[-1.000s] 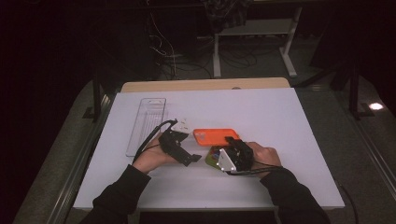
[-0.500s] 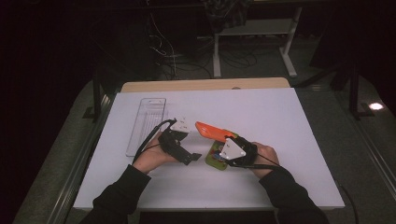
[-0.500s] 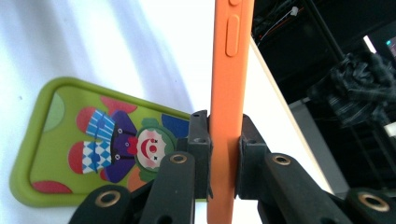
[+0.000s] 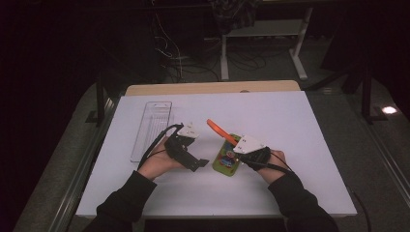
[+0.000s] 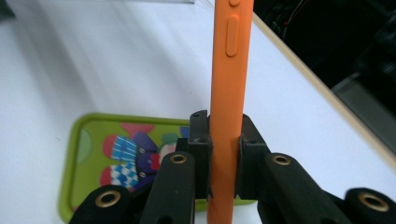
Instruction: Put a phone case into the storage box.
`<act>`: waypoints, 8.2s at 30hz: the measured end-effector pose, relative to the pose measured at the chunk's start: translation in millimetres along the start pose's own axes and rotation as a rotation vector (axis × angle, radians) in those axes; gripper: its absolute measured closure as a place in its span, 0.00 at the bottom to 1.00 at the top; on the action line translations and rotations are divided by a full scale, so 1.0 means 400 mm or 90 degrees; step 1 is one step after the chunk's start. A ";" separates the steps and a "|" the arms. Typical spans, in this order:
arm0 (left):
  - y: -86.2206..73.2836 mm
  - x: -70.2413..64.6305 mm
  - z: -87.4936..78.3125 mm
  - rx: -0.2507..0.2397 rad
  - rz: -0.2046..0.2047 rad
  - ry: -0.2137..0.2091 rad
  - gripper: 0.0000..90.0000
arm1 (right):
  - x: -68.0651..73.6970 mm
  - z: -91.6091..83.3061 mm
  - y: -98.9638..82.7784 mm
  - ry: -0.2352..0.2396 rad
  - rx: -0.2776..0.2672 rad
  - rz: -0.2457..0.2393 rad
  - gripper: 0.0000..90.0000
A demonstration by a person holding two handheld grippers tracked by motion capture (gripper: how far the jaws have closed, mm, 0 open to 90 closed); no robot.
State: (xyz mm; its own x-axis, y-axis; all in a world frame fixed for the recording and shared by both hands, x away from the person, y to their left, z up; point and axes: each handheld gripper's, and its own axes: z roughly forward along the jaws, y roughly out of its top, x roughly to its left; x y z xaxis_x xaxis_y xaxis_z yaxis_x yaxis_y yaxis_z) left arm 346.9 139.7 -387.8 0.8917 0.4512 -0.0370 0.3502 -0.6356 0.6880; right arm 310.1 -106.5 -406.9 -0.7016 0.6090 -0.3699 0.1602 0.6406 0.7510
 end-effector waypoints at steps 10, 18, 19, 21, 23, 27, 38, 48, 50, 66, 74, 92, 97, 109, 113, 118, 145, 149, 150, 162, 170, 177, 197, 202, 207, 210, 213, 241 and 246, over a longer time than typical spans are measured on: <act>0.000 0.003 -0.002 0.004 0.009 0.000 0.00 | -0.037 0.000 -0.009 0.073 -0.032 0.146 0.87; 0.000 0.009 -0.006 -0.003 -0.001 0.000 0.00 | -0.058 0.002 -0.022 0.122 -0.058 0.250 0.87; 0.000 0.012 -0.008 -0.008 -0.004 0.000 0.00 | -0.062 0.004 -0.025 0.126 -0.065 0.262 0.87; -0.001 0.014 -0.010 -0.025 -0.022 -0.001 0.00 | -0.065 0.006 -0.030 0.136 -0.068 0.287 0.87; 0.002 0.020 -0.015 -0.041 -0.034 0.001 0.00 | -0.065 0.008 -0.033 0.143 -0.072 0.303 0.87; 0.014 0.037 -0.029 -0.085 -0.065 -0.016 0.00 | -0.061 0.006 -0.032 0.148 -0.075 0.306 0.87; 0.079 0.060 -0.037 -0.155 -0.092 -0.039 0.00 | -0.037 0.013 -0.018 0.160 -0.075 0.299 0.87; 0.121 0.060 -0.023 -0.177 -0.093 -0.048 0.00 | -0.011 0.016 0.001 0.179 -0.082 0.284 0.87; 0.120 0.057 -0.017 -0.179 -0.096 -0.050 0.00 | -0.005 0.017 0.005 0.182 -0.087 0.279 0.87; 0.101 0.051 -0.009 -0.212 -0.118 -0.055 0.00 | 0.029 0.037 0.020 0.204 -0.081 0.268 0.87; 0.095 0.052 -0.006 -0.217 -0.121 -0.050 0.06 | 0.039 0.046 0.018 0.204 -0.064 0.259 0.87; 0.093 0.044 -0.011 -0.235 -0.114 -0.041 0.17 | 0.044 0.050 0.019 0.195 -0.050 0.239 0.84; 0.094 0.049 -0.016 -0.231 -0.110 -0.024 0.18 | 0.041 0.046 0.017 0.205 -0.038 0.232 0.61; 0.122 0.104 -0.088 -0.241 -0.120 0.023 0.18 | -0.013 -0.005 -0.047 0.176 0.005 0.257 0.25; 0.135 0.134 -0.126 -0.239 -0.120 0.047 0.18 | -0.030 -0.026 -0.083 0.175 0.013 0.265 0.14; 0.151 0.172 -0.180 -0.236 -0.122 0.084 0.17 | -0.041 -0.059 -0.128 0.167 0.012 0.270 0.02; 0.121 0.351 -0.339 -0.224 -0.162 0.242 0.17 | -0.034 -0.098 -0.200 0.158 0.017 0.269 0.00; 0.113 0.378 -0.333 -0.209 -0.178 0.271 0.17 | -0.035 -0.099 -0.198 0.156 0.010 0.267 0.00; 0.110 0.385 -0.330 -0.204 -0.181 0.277 0.17 | -0.035 -0.099 -0.198 0.157 0.010 0.268 0.00; 0.095 0.445 -0.255 -0.144 -0.231 0.380 0.17 | -0.033 -0.101 -0.195 0.161 0.009 0.267 0.00; 0.075 0.463 -0.192 -0.105 -0.244 0.410 0.17 | -0.033 -0.101 -0.194 0.161 0.005 0.263 0.00; 0.046 0.479 -0.158 -0.094 -0.280 0.419 0.16 | -0.032 -0.101 -0.193 0.161 0.004 0.260 0.00; 0.036 0.490 -0.101 -0.077 -0.265 0.443 0.15 | -0.028 -0.101 -0.190 0.163 0.007 0.260 0.00; 0.038 0.494 -0.089 -0.087 -0.261 0.453 0.15 | -0.028 -0.100 -0.191 0.163 0.006 0.258 0.00; 0.037 0.498 -0.083 -0.100 -0.272 0.453 0.14 | -0.028 -0.100 -0.191 0.163 0.006 0.257 0.00; 0.038 0.499 -0.086 -0.112 -0.274 0.452 0.11 | -0.027 -0.100 -0.191 0.164 0.006 0.258 0.00; 0.039 0.500 -0.086 -0.118 -0.274 0.453 0.08 | -0.027 -0.099 -0.191 0.166 0.006 0.256 0.00; 0.026 0.401 -0.233 -0.132 -0.198 0.276 0.01 | -0.027 -0.100 -0.188 0.165 0.013 0.251 0.00; 0.032 0.345 -0.242 -0.144 -0.167 0.209 0.01 | -0.026 -0.101 -0.187 0.165 0.015 0.249 0.00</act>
State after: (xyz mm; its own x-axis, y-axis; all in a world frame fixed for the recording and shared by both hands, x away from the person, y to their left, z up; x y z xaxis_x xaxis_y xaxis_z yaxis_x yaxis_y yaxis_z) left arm 446.7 254.3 -313.9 0.6312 0.7752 -0.0250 0.4474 -0.3376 0.8282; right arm 277.6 -179.6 -437.0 -0.7355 0.6716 0.0897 0.4605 0.3984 0.7933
